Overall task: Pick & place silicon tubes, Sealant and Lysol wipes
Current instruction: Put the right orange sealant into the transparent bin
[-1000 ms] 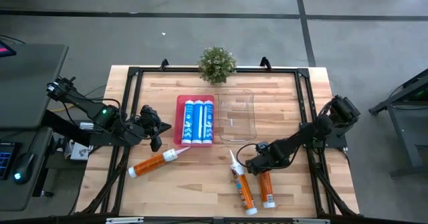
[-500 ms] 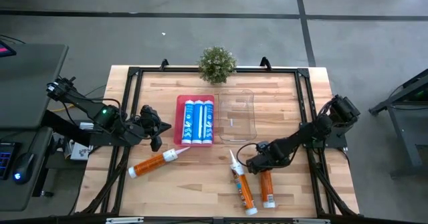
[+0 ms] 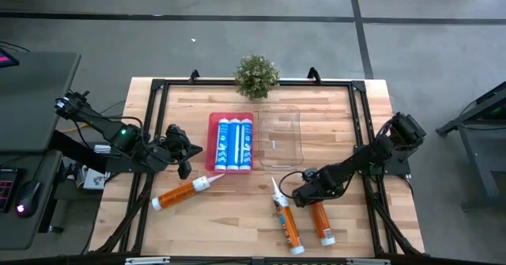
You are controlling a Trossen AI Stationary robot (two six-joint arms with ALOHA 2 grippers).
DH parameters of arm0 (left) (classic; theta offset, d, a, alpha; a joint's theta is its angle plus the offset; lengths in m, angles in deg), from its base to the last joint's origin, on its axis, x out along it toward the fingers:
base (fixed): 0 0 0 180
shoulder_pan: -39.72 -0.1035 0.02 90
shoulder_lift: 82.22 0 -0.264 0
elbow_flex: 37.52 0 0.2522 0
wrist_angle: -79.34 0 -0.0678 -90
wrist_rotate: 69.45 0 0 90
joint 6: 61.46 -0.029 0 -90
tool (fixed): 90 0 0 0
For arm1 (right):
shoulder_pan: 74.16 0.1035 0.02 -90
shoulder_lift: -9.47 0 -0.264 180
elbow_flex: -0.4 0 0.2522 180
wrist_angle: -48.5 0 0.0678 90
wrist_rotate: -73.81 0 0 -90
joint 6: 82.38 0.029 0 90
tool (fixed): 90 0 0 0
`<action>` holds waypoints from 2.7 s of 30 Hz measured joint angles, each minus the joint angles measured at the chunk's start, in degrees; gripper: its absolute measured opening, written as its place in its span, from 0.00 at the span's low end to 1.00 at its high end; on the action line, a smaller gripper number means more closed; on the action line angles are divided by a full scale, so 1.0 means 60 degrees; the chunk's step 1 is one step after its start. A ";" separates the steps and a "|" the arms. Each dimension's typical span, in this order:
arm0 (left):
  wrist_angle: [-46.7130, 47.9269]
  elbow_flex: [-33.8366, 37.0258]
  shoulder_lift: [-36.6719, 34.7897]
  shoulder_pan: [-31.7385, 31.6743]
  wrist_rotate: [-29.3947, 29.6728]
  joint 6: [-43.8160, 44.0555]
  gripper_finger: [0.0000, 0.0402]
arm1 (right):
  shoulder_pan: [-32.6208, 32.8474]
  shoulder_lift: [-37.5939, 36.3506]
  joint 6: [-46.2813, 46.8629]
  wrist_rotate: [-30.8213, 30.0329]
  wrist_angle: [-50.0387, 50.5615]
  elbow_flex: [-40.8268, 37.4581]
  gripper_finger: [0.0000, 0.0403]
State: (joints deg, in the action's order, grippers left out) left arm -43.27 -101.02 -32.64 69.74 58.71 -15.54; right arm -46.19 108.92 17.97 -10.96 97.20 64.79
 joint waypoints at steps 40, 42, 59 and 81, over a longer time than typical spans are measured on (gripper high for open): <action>0.0003 0.0000 0.0004 0.0000 0.0000 0.0454 0.00 | 0.0997 -0.5212 -0.4221 -0.7664 -0.1333 0.0100 0.52; 0.0003 0.0000 0.0004 0.0000 0.0004 0.0505 0.00 | 0.0620 -0.5340 -0.5149 -0.7981 -0.1860 0.0106 0.52; 0.0017 0.0000 0.0004 0.0000 0.0036 0.0650 0.00 | -0.2517 -0.5664 -1.1926 -0.8243 -0.5356 0.0126 0.51; 0.0541 0.0004 0.0007 -0.0004 0.2241 0.1167 0.00 | -0.5520 -0.4225 -1.2600 -0.7609 -0.6745 0.0126 0.51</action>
State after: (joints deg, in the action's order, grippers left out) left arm -40.03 -101.00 -32.60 69.72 72.15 -8.53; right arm -79.31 83.57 -57.63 -56.61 56.73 65.54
